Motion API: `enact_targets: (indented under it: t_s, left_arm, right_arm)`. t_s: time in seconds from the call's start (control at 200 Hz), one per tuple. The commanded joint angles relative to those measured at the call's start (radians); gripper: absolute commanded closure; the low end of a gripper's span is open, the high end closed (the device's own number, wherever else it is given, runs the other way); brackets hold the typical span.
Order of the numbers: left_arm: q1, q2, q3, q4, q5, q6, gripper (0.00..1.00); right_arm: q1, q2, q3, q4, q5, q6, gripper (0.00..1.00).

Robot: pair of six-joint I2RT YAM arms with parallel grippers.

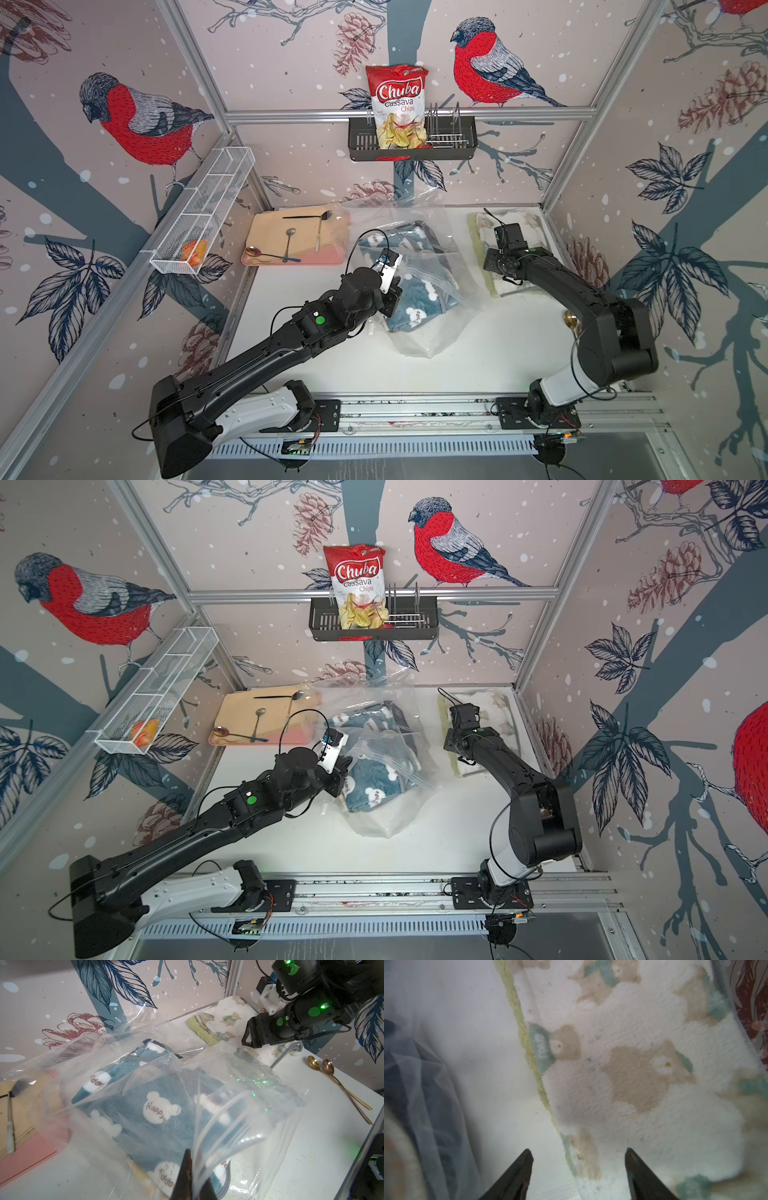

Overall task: Take the blanket out of the vacuum bag
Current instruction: Place the blanket at the corner of the board.

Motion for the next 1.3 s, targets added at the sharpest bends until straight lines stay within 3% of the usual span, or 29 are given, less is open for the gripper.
enact_targets:
  t_s: [0.0, 0.145, 0.355, 0.47, 0.585, 0.645, 0.795, 1.011, 1.206, 1.261, 1.296]
  left_arm:
    - [0.000, 0.001, 0.001, 0.029, 0.008, 0.000, 1.00]
    - [0.000, 0.000, -0.003, 0.032, 0.001, 0.005, 1.00]
    - [0.000, 0.003, -0.004, 0.033, -0.001, 0.006, 1.00]
    - [0.000, 0.005, -0.004, 0.035, 0.001, 0.006, 1.00]
    - [0.000, 0.005, -0.005, 0.034, -0.004, 0.010, 1.00]
    - [0.000, 0.006, -0.006, 0.033, -0.009, 0.012, 1.00]
    - [0.000, 0.009, -0.005, 0.034, -0.013, 0.012, 1.00]
    - [-0.001, 0.013, -0.005, 0.034, -0.014, 0.016, 1.00]
    - [0.000, 0.016, -0.004, 0.031, -0.002, 0.015, 1.00]
    - [0.000, 0.016, -0.005, 0.030, 0.000, 0.015, 1.00]
    - [-0.001, 0.016, -0.004, 0.032, 0.003, 0.015, 1.00]
  right_arm:
    - [0.016, 0.059, 0.020, -0.060, 0.173, -0.022, 0.26]
    - [0.031, 0.161, 0.050, -0.098, 0.248, -0.014, 0.25]
    - [0.024, 0.190, 0.037, -0.053, 0.241, -0.013, 0.23]
    - [-0.002, 0.213, 0.034, -0.031, 0.214, -0.030, 0.39]
    - [-0.007, 0.199, 0.020, 0.003, 0.215, -0.054, 0.76]
    - [-0.010, 0.176, 0.012, 0.023, 0.205, -0.066, 0.90]
    - [-0.029, 0.057, -0.019, 0.071, 0.116, -0.073, 0.99]
    - [-0.120, -0.102, -0.067, 0.143, -0.172, -0.100, 1.00]
    - [-0.126, -0.084, -0.072, 0.130, -0.289, -0.117, 0.98]
    - [-0.121, -0.081, -0.085, 0.138, -0.287, -0.119, 0.90]
    - [-0.122, -0.075, -0.085, 0.133, -0.266, -0.110, 0.66]
